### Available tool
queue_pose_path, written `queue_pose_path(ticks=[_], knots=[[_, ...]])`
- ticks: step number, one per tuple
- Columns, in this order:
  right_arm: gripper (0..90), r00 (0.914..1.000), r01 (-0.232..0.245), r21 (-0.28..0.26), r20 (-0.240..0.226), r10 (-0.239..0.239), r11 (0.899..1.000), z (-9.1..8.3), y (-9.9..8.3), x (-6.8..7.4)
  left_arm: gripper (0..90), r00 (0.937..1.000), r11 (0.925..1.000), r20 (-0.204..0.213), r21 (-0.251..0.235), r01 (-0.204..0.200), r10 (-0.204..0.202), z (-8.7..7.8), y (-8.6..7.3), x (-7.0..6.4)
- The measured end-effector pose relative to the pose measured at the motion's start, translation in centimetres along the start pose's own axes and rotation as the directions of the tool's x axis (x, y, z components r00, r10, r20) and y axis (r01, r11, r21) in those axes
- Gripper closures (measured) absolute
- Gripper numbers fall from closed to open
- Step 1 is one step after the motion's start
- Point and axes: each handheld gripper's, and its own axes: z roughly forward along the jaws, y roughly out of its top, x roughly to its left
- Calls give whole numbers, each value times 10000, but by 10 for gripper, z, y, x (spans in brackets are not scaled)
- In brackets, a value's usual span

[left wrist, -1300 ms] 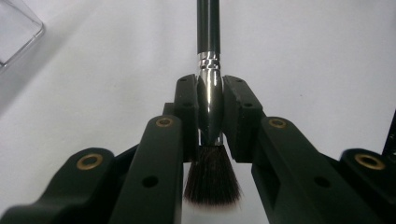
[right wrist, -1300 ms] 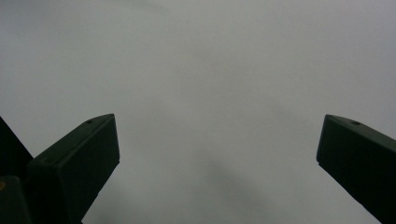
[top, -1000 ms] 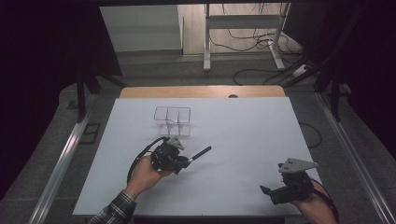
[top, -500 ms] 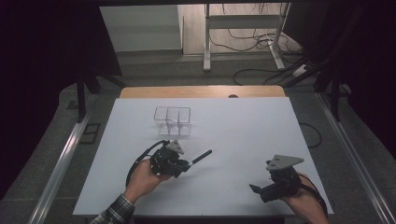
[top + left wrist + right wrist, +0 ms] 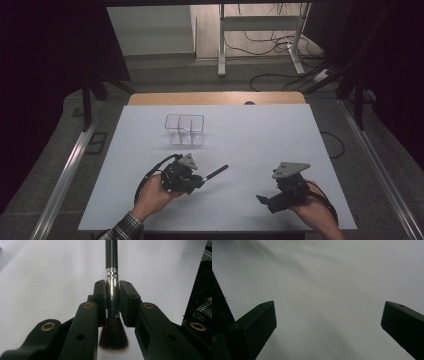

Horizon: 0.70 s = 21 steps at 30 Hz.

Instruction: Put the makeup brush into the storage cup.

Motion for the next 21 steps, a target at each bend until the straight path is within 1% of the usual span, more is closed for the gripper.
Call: queue_pose_path(ticks=[2,8,10,11,17,19,21], knots=[[0,10000,51,0,-28,-51,10000,3,3,1,768,10000,10000,35,-79,45,-44,1,0,-2],[0,9998,207,71,-83,-206,9998,11,10,4,768,9999,10000,116,5,-57,57,1,-1,-5],[0,9996,250,119,-130,-248,9996,14,12,6,768,9999,10000,148,-60,18,-17,2,-1,-7],[0,9995,281,137,-156,-279,9995,15,13,6,768,9998,10000,171,-1,-59,59,2,-1,-7],[0,9985,476,328,-298,-466,9983,23,21,10,768,9996,9999,273,-23,-112,112,4,0,-10],[0,9983,500,381,-331,-488,9980,25,24,12,768,9993,9997,290,55,-221,219,4,0,-11],[0,9979,537,440,-373,-521,9976,28,27,14,768,9993,9998,317,29,-204,203,5,1,-12]])
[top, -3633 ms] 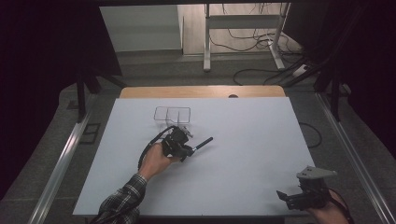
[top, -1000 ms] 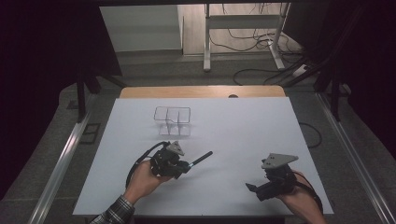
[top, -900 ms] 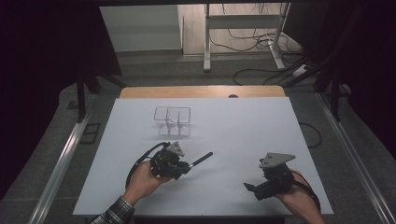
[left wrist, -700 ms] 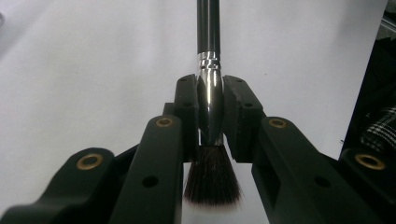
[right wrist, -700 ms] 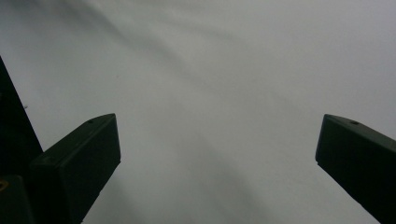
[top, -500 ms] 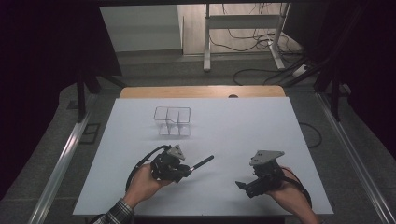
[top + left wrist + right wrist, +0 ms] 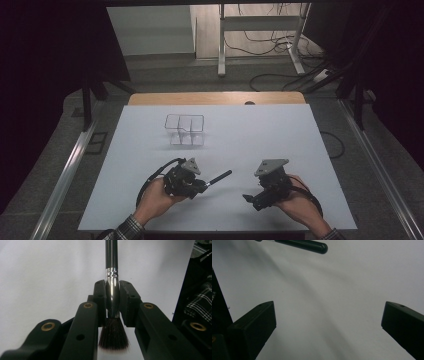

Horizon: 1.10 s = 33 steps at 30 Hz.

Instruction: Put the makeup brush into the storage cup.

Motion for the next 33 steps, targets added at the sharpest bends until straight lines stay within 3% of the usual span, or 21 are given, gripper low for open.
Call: queue_pose_path(ticks=[1,10,11,18,28,33], knots=[[0,10000,42,36,-10,-42,10000,1,1,1,768,9999,9999,25,-112,125,-125,1,0,-1],[0,9989,402,305,-260,-395,9987,14,14,6,768,9999,10000,116,-30,-38,39,4,3,-5],[0,9985,483,349,-281,-473,9982,16,15,7,768,9992,9988,94,272,-399,397,2,4,-3],[1,9965,769,751,-376,-742,9942,25,24,12,768,9988,9985,176,273,-471,466,4,5,-6],[96,9884,1516,613,-72,-1515,9865,30,35,19,768,9976,9976,367,346,-603,590,6,8,-9],[168,9846,1748,616,-130,-1743,9827,34,39,21,768,9970,9974,474,364,-623,606,7,10,-10]])
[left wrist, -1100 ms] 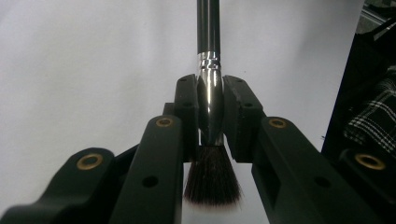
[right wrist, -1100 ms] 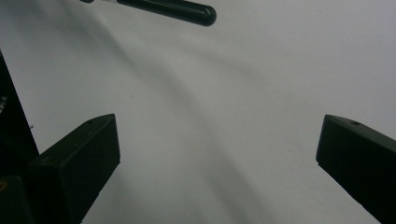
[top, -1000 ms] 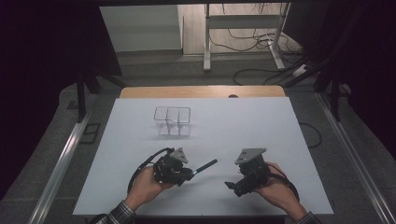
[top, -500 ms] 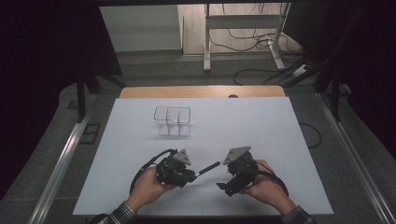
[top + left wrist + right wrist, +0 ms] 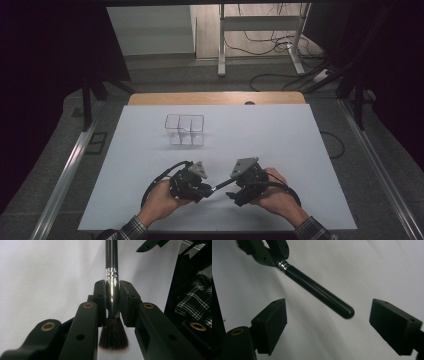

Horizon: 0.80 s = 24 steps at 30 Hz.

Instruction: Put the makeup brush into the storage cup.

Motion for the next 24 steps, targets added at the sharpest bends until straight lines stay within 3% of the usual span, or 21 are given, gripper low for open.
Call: queue_pose_path(ticks=[21,24], knots=[[482,9912,1314,310,-177,-1309,9908,12,10,10,768,9996,9998,254,112,-155,152,3,6,-3],[572,9883,1455,624,-549,-1422,9874,12,10,10,763,9997,9998,196,42,-174,173,3,6,-4]])
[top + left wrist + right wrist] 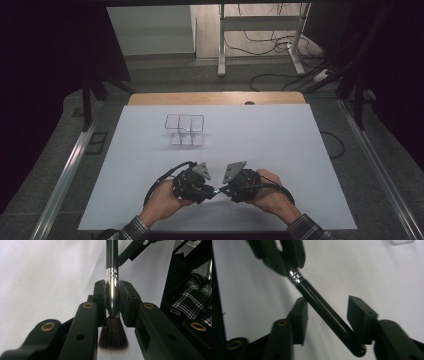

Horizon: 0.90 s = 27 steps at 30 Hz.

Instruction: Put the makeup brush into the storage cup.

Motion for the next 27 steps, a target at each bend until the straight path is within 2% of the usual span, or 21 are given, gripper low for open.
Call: queue_pose_path(ticks=[3,4,5,6,7,9,13,20,24,27], knots=[[743,9962,310,224,-824,-290,9993,1,-2,2,701,9972,9985,-744,-528,-129,90,-7,0,0],[788,9935,427,132,-1064,-411,9990,1,-3,3,600,9972,9973,-747,-725,-66,12,-9,0,1],[789,9931,363,89,-1116,-351,9993,1,-2,5,473,9976,9955,-686,-949,42,-108,-12,0,2],[790,9942,382,249,-1015,-355,9990,1,-2,5,473,9968,9921,-724,-1231,261,-352,-13,-1,2],[790,9945,371,301,-995,-340,9989,1,-2,4,429,9961,9905,-780,-1342,311,-419,-14,-1,3],[790,9940,133,200,-1088,-110,9997,1,-4,1,336,9948,9889,-876,-1436,382,-511,-15,-2,5],[790,9953,-254,109,-936,263,9996,-1,-7,-2,194,9923,9851,-951,-1597,635,-794,-15,-5,9],[789,9930,-849,106,-821,855,9963,-3,-10,-5,71,9864,9791,-1159,-1798,946,-1166,-16,-10,13],[789,9919,-1004,79,-776,1007,9949,-5,-12,-7,45,9825,9747,-1296,-1962,1068,-1337,-16,-14,17],[789,9915,-1110,86,-678,1114,9938,-6,-14,-8,24,9829,9680,-1132,-2217,1175,-1452,-17,-18,20]])
